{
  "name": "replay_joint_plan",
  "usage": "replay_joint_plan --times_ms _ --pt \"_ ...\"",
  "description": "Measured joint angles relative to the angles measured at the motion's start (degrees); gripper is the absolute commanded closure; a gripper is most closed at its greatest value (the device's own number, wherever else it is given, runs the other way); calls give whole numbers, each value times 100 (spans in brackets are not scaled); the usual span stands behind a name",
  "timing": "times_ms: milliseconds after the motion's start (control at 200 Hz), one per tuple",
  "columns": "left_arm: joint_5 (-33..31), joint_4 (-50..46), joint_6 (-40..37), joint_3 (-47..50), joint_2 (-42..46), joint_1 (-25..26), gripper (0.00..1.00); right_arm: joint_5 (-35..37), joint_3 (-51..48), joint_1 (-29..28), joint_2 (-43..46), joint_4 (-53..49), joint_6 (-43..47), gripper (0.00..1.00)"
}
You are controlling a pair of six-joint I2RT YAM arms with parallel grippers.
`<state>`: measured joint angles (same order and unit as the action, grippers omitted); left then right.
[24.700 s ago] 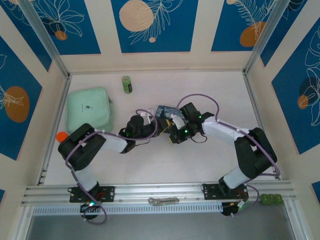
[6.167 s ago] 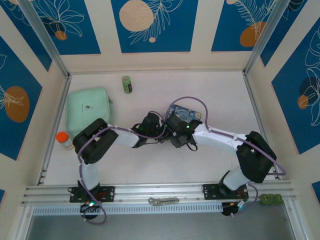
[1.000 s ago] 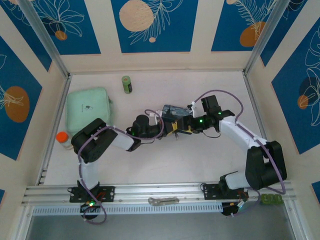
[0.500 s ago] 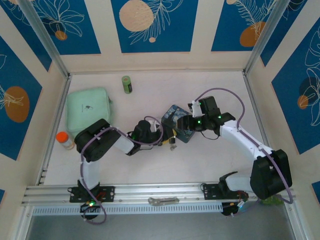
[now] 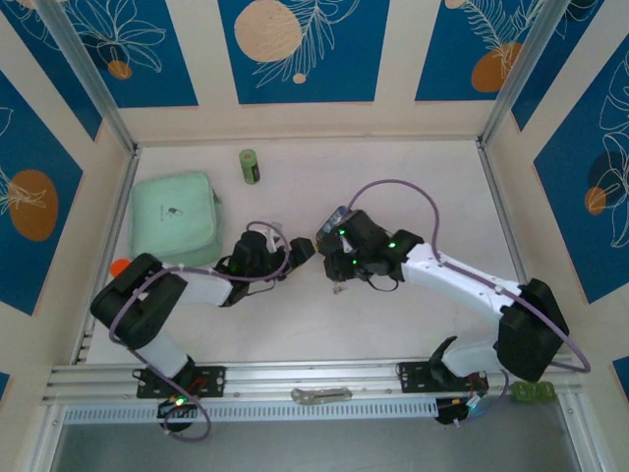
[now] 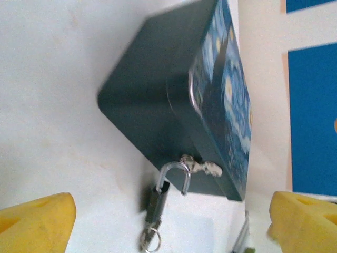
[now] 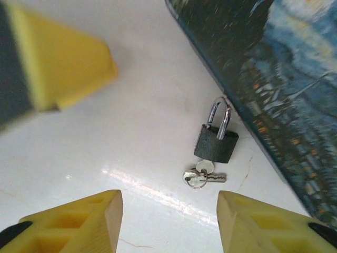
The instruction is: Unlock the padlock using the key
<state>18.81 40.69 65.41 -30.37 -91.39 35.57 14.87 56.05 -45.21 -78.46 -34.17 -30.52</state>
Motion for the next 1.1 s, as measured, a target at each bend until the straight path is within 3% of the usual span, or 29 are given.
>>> replay_joint_plan --times_ms 205,480,795,1100 --pt "-181 -450 -212 2 361 -323 6 922 435 -535 -990 -507 -442 58" --pt "-223 -385 -219 308 487 -332 6 1790 1163 -621 -2131 -979 -861 61" --pt "-240 -254 -98 402 487 -332 7 1952 1255 -621 -2610 -1045 -984 52" --pt "-262 -155 13 404 483 -332 7 1982 1327 -610 -2975 -903 -981 56"
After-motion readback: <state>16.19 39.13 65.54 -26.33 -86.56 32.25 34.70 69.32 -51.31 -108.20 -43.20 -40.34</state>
